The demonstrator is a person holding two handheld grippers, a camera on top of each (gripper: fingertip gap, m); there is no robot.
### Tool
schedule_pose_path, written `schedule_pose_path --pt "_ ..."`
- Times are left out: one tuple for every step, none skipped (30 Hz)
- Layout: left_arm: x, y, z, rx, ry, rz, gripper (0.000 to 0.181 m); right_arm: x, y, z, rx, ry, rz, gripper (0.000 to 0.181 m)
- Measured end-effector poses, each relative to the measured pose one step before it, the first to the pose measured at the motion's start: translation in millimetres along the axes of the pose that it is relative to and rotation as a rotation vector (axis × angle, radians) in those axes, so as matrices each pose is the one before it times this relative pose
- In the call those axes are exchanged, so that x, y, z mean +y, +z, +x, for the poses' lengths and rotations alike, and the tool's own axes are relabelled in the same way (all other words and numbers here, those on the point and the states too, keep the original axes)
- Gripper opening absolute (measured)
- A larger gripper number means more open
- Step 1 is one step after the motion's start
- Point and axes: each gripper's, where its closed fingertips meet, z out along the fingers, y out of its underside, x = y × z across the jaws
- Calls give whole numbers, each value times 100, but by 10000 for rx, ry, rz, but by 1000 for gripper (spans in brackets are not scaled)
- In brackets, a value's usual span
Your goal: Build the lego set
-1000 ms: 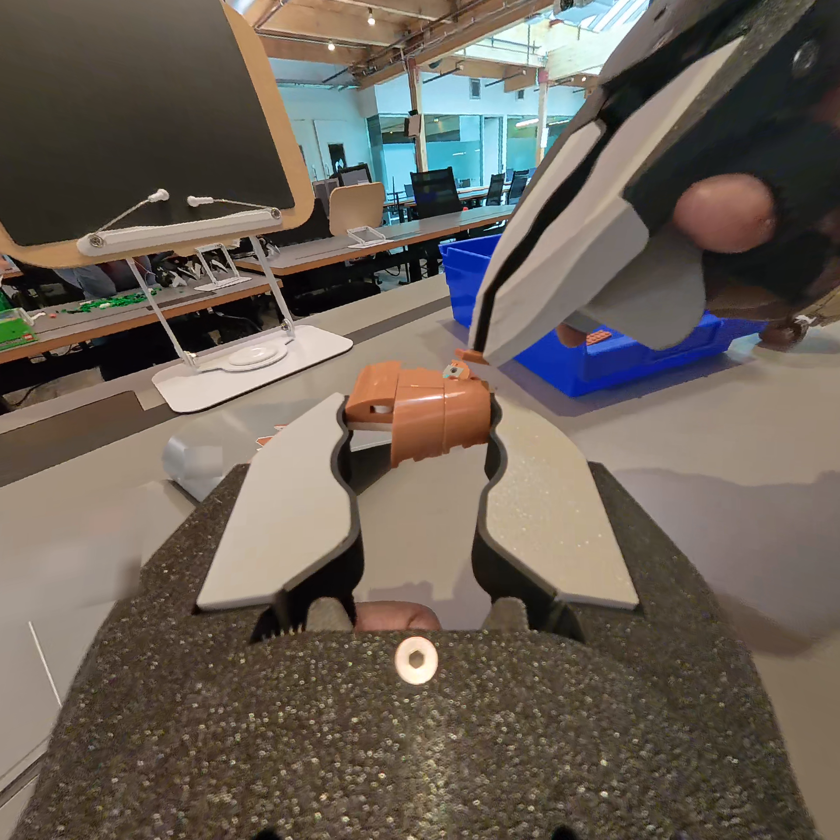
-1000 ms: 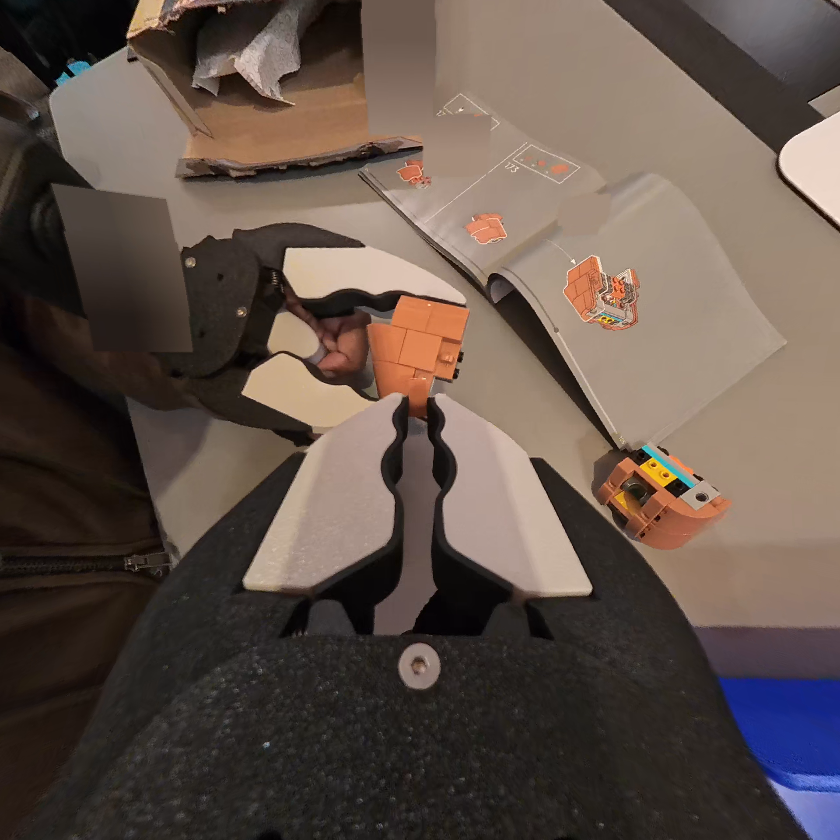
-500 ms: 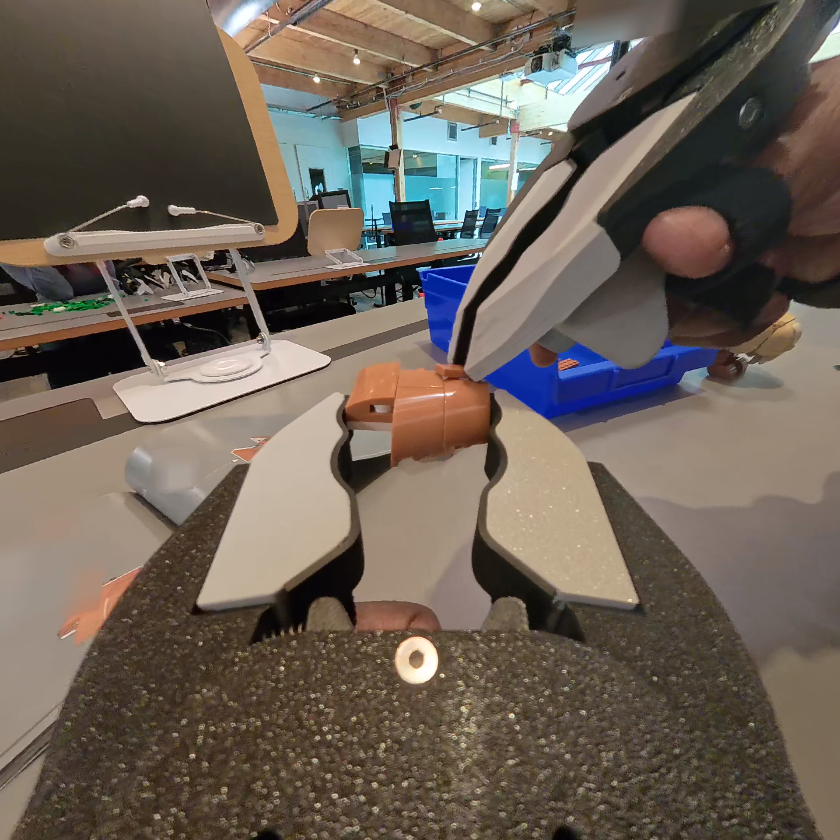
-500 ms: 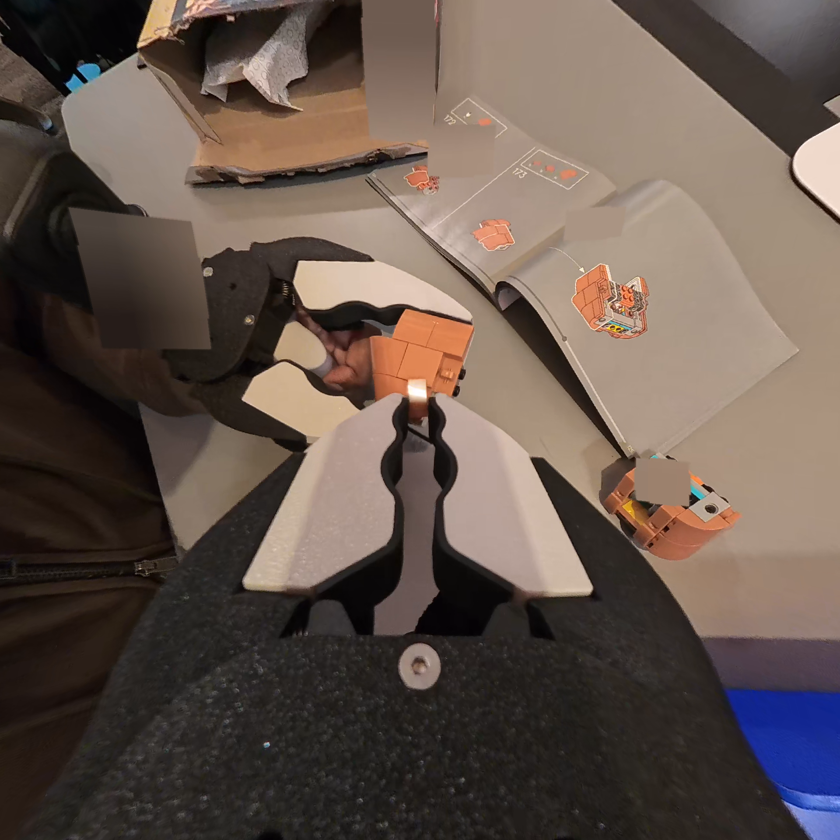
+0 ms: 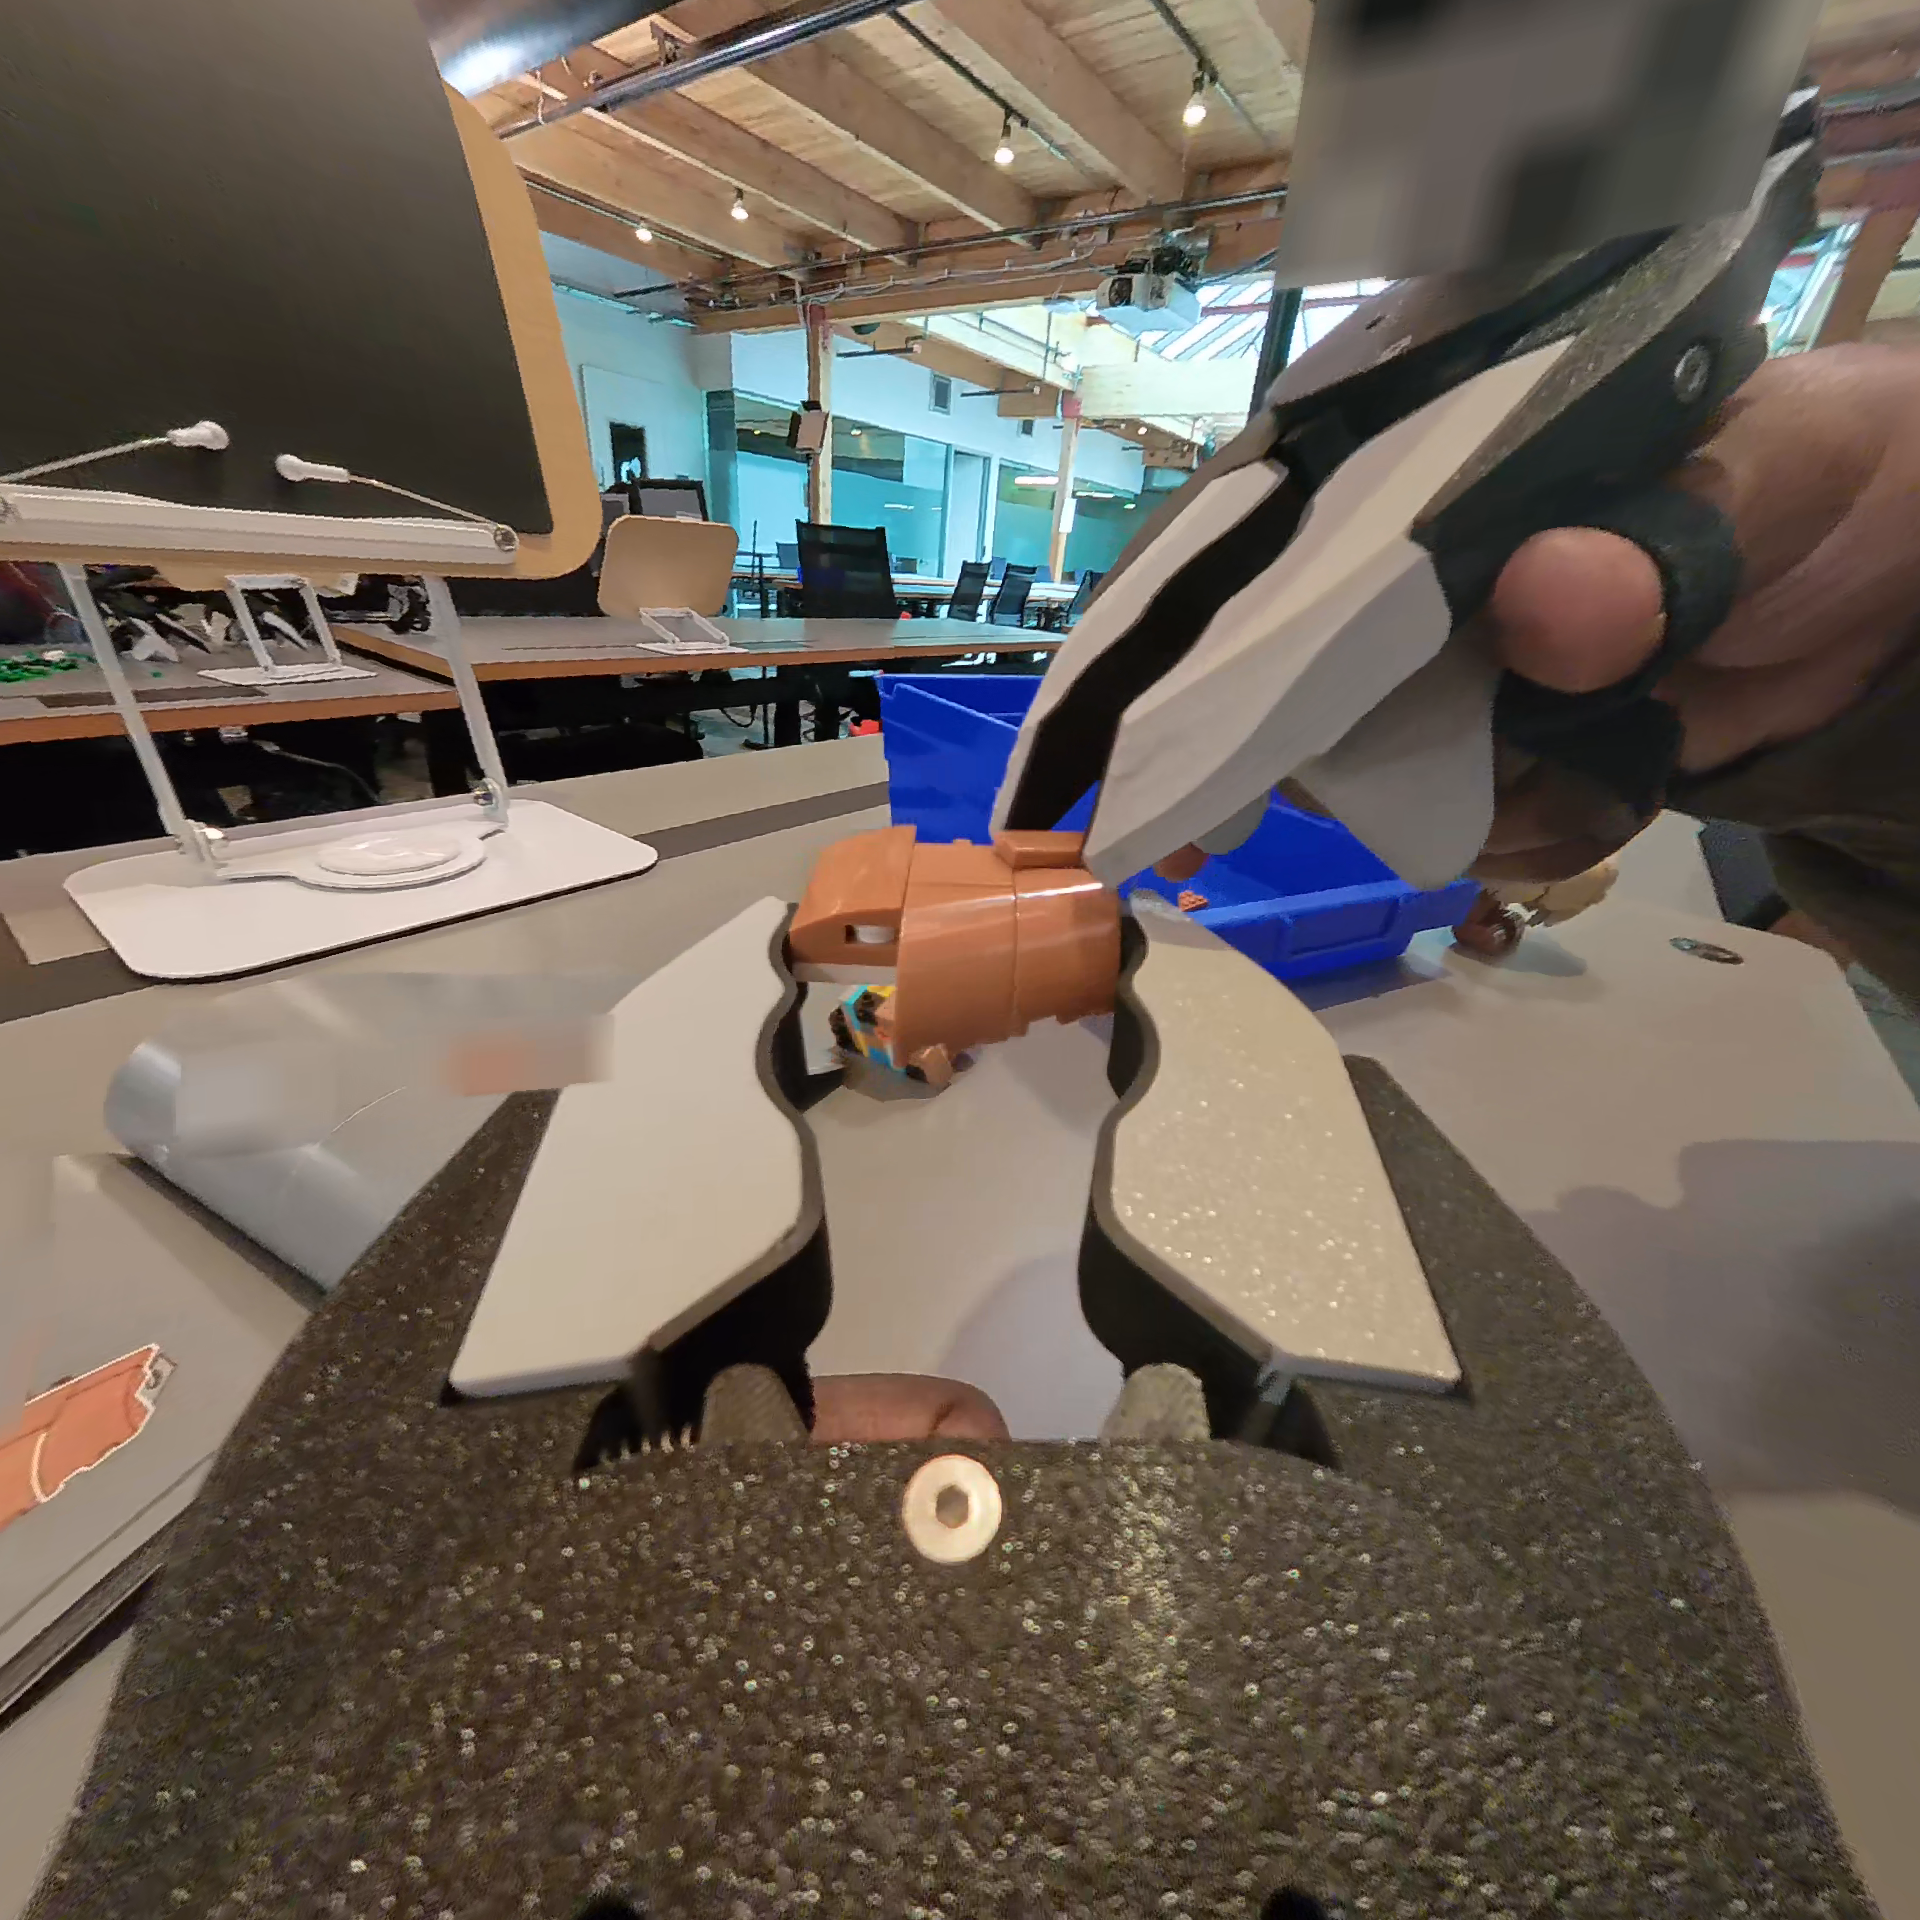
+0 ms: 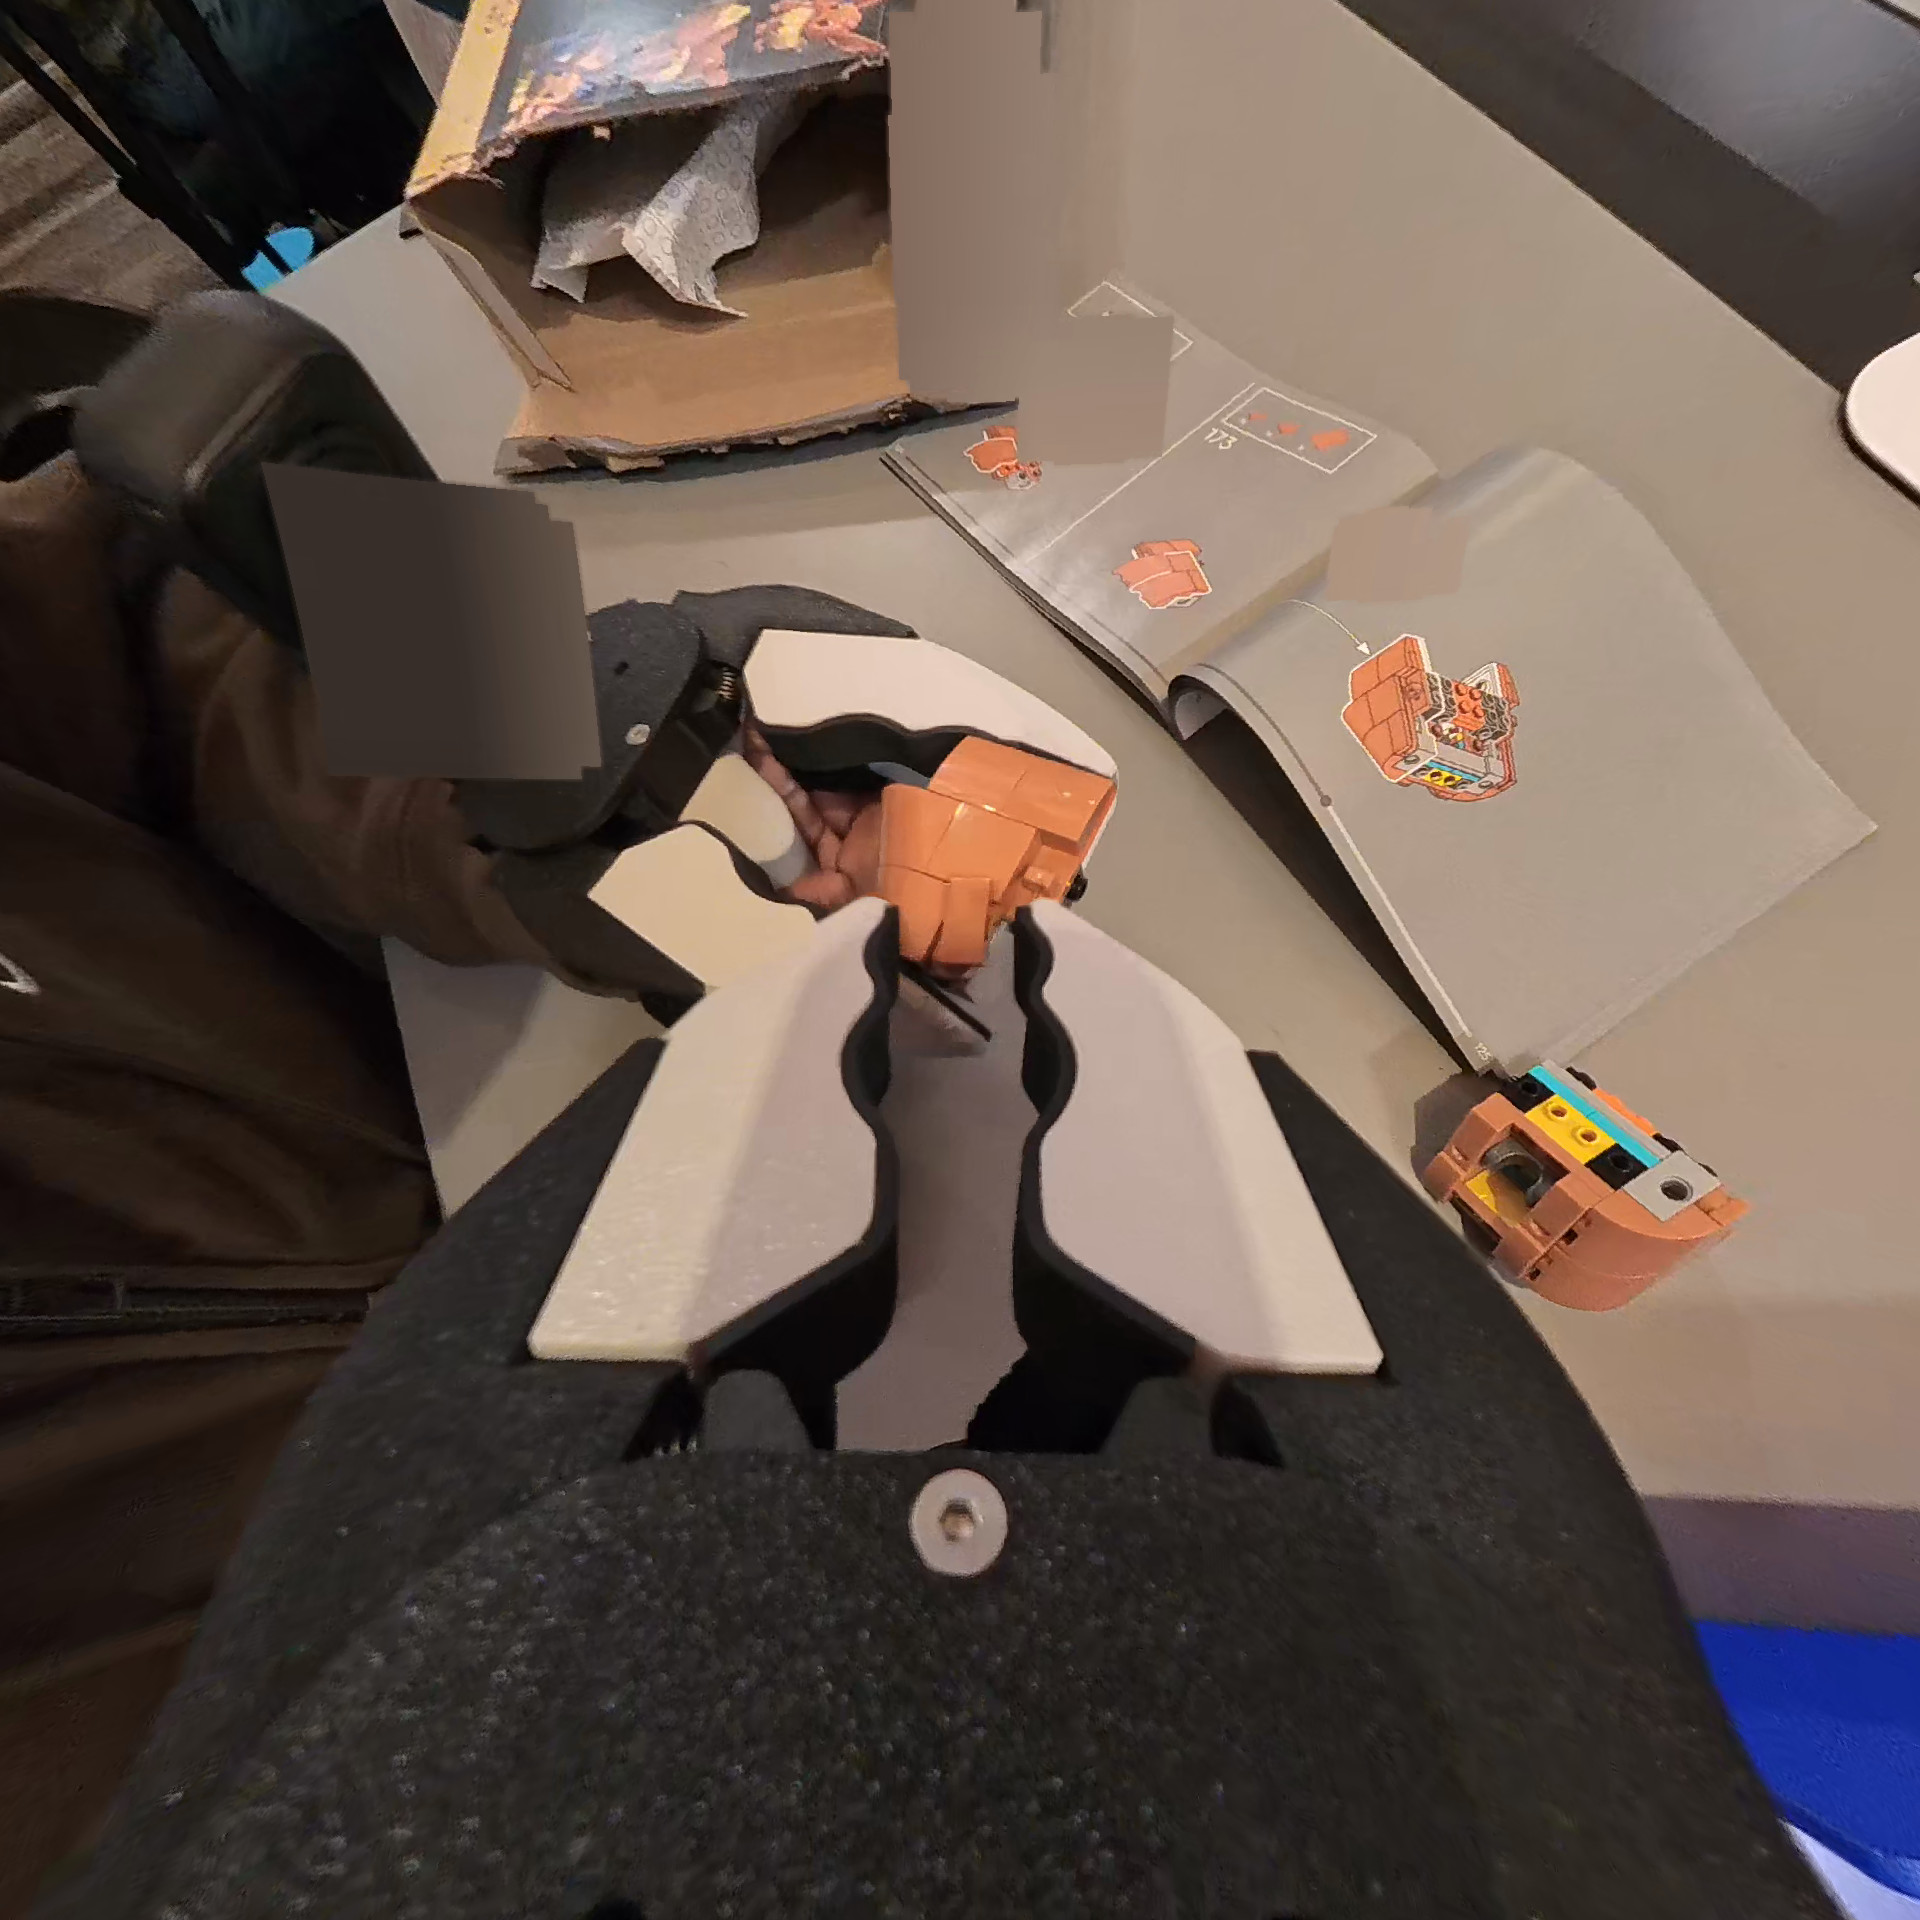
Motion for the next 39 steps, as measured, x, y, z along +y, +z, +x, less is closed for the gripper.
schedule_pose_path --pt "-99 -15 63 94 -71 70 56 -198 -125 -130 -38 -116 112 23" --pt "-123 -16 70 101 -63 65 56 -140 -153 -108 -26 -194 94 26" --pt "-101 -25 31 87 -33 55 56 -34 -163 -59 16 -281 42 27" --pt "-78 -3 37 94 3 35 56 61 -195 4 49 -382 16 30" --pt "-127 -8 -16 87 48 40 56 84 -222 20 62 -503 39 34" --pt "-157 -3 27 148 44 45 56 88 -263 4 59 -654 82 38" --pt "-107 8 -10 165 39 15 56 119 -275 59 106 -751 105 40" --pt "-107 5 -94 141 68 14 56 199 -251 142 161 -812 86 40" --pt "-120 -18 -104 155 46 19 56 226 -169 173 184 -905 95 40" --pt "-175 -32 -57 213 11 41 56 184 -129 192 244 -960 150 41" --pt "-144 -19 85 326 -13 29 56 124 -58 184 284 -931 175 41" --pt "-78 -25 61 299 -35 -25 56 88 20 79 197 -831 158 41" --pt "-104 -49 -41 181 11 37 56 2 100 -110 59 -693 171 41" --pt "-44 -33 126 287 -12 5 56 -134 136 -144 13 -604 219 41" --pt "-14 -15 191 306 -48 -13 56 -203 139 -109 21 -581 266 41" --pt "-5 -17 147 249 -53 17 56 -205 133 -12 51 -558 280 41" --pt "18 -20 157 254 -85 6 56 -183 120 143 116 -564 269 41" --pt "-24 -44 119 217 -114 38 56 -239 52 236 172 -536 317 41" --pt "-24 -48 193 273 -152 34 56 -283 -12 156 124 -336 410 41" --pt "24 -8 189 298 -225 -22 56 -150 -52 -202 -111 -235 319 41" --pt "57 -29 120 265 -252 -63 56 105 -82 -137 -56 -377 60 41" --pt "-10 -77 22 177 -184 -15 56 89 -81 180 187 -462 -14 42" --pt "-32 -102 60 197 -147 12 56 -136 -75 59 117 -459 65 42" --pt "-10 -74 26 179 -162 -5 57 -285 -32 68 121 -389 117 42" --pt "-9 -56 -59 91 -150 6 56 -350 25 155 186 -321 120 43" --pt "-16 -48 -11 105 -158 33 56 -324 114 47 142 -276 109 43" --pt "-13 -24 80 135 -152 38 56 -234 178 -72 101 -273 60 43" --pt "72 17 80 109 -114 -15 56 -113 241 -112 111 -307 0 44" --pt "146 52 79 82 -65 -74 56 -21 261 -187 92 -321 -34 46" --pt "186 61 119 87 -14 -98 56 49 273 -235 56 -307 -57 48" --pt "150 72 135 84 6 -75 56 79 260 -212 63 -286 -72 50" --pt "113 57 112 67 -10 -61 56 48 194 -206 48 -236 -39 52" --pt "70 40 121 70 -6 -40 56 -15 149 -222 -9 -148 12 52" --pt "30 14 111 79 -14 -19 56 -70 103 -197 -38 -69 48 52" --pt "3 3 91 65 -39 -5 56 -115 65 -129 -32 -43 72 51" --pt "10 -8 7 23 -48 -8 56 -124 32 -71 -3 -55 74 50" --pt "14 -11 6 25 -44 -12 56 -105 32 -40 -5 -57 53 48" --pt "2 -11 18 30 -40 -3 56 -56 30 -76 -46 -41 19 45" --pt "-7 -5 4 14 -31 6 56 -6 35 -94 -43 -41 -9 43"
